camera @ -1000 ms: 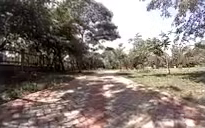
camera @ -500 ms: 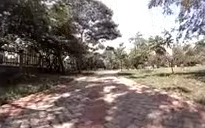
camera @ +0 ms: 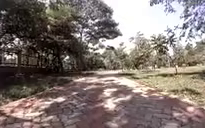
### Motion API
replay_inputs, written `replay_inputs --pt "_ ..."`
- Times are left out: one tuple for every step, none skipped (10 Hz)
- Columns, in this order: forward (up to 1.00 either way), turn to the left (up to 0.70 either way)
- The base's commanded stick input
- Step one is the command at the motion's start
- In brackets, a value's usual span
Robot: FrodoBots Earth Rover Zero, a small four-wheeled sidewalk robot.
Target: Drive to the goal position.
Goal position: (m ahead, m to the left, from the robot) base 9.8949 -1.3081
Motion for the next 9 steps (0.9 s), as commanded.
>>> replay_inputs --pt "0.70 0.00" --pt "0.70 0.00" --pt "0.70 0.00" --pt "0.70 0.00" --pt "0.70 0.00" --pt "0.70 0.00" --pt "0.70 0.00" --pt "0.70 0.00" --pt "0.70 0.00"
